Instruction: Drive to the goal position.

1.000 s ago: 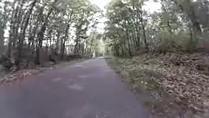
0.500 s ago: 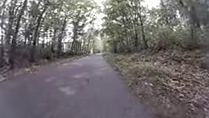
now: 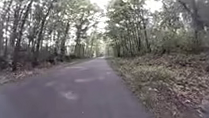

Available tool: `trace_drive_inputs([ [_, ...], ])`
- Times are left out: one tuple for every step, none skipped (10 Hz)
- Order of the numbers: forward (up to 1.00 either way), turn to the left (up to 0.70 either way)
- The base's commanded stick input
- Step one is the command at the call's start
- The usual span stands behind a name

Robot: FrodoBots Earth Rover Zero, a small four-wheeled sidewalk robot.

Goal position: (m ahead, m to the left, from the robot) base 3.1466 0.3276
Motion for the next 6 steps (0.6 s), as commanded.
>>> trace_drive_inputs([
  [0.7, 0.0],
  [0.7, 0.0],
  [0.7, 0.0],
  [0.7, 0.0],
  [0.7, 0.0],
  [0.7, 0.0],
])
